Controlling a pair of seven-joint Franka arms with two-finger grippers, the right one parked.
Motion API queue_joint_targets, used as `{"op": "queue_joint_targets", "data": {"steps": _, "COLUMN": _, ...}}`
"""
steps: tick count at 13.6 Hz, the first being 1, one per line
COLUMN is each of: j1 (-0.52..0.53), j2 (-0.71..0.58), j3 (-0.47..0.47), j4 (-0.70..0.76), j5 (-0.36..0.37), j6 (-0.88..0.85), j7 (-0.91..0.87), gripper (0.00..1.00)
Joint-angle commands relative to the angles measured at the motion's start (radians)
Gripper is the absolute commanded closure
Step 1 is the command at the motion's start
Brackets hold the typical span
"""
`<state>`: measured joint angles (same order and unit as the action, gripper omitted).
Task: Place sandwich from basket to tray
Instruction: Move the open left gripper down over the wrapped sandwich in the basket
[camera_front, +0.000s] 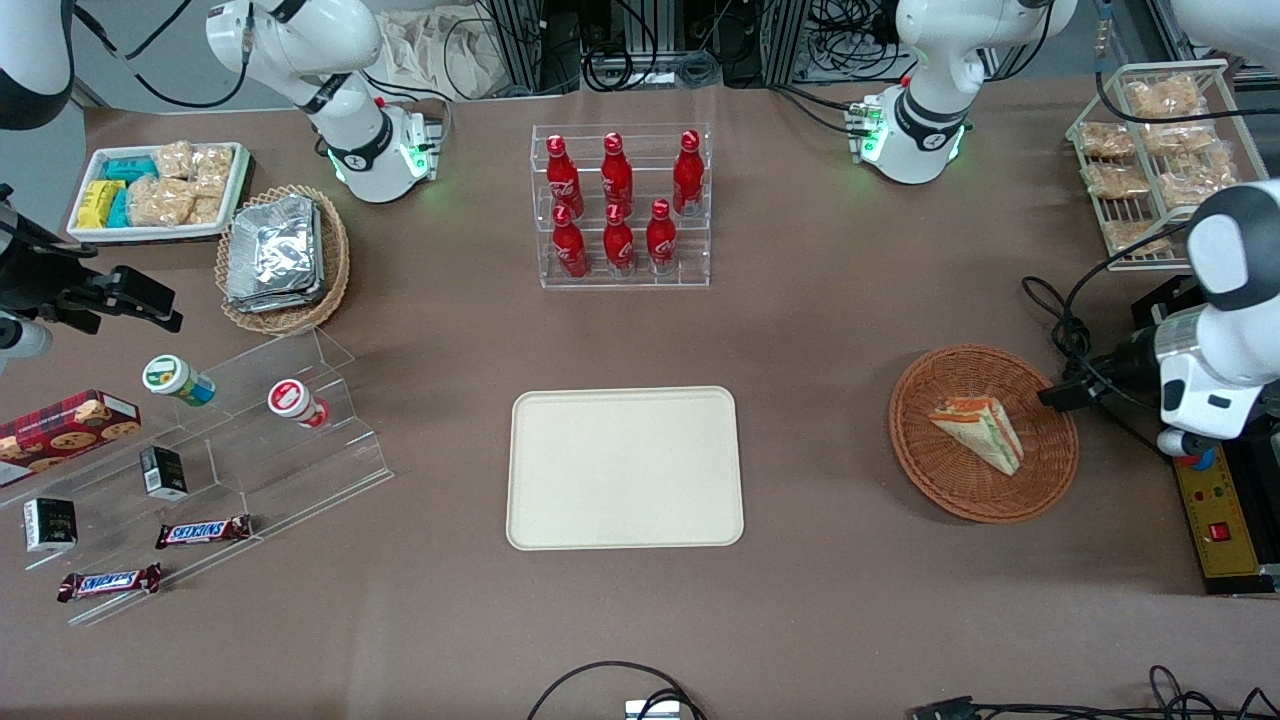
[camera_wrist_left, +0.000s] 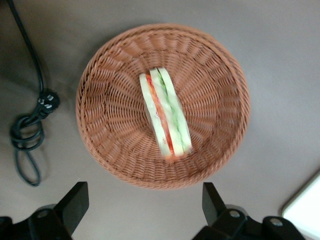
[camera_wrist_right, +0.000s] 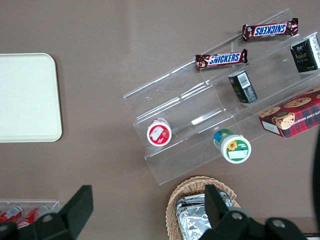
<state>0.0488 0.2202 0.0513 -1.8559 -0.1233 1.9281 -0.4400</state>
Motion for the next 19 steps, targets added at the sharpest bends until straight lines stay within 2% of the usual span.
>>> {"op": "queue_joint_targets", "data": {"steps": 1, "j1": -0.027, "j2": -0.015, "j3": -0.010, "j4": -0.086, "j5": -0.006, "j6": 0.129, "j7": -0.201, "gripper": 0.00}}
{"op": "queue_joint_targets", "data": {"steps": 5, "j1": -0.116, "j2": 0.105, "j3": -0.008, "j4": -0.074, "j5": -0.003, "j6": 0.238, "j7": -0.379, "gripper": 0.01}}
{"op": "queue_joint_targets", "data": {"steps": 8, "j1": -0.127, "j2": 0.134, "j3": -0.008, "j4": -0.075, "j5": 0.046, "j6": 0.244, "j7": -0.436, "gripper": 0.00}}
{"op": "queue_joint_targets", "data": {"steps": 11, "j1": -0.126, "j2": 0.156, "j3": -0.007, "j4": -0.077, "j5": 0.074, "j6": 0.249, "j7": -0.430, "gripper": 0.01}}
{"op": "queue_joint_targets", "data": {"steps": 13, "j1": -0.124, "j2": 0.154, "j3": -0.007, "j4": -0.072, "j5": 0.167, "j6": 0.232, "j7": -0.425, "gripper": 0.01}}
{"op": "queue_joint_targets", "data": {"steps": 19, "j1": -0.118, "j2": 0.174, "j3": -0.007, "j4": -0.069, "j5": 0.177, "j6": 0.215, "j7": -0.433, "gripper": 0.01}}
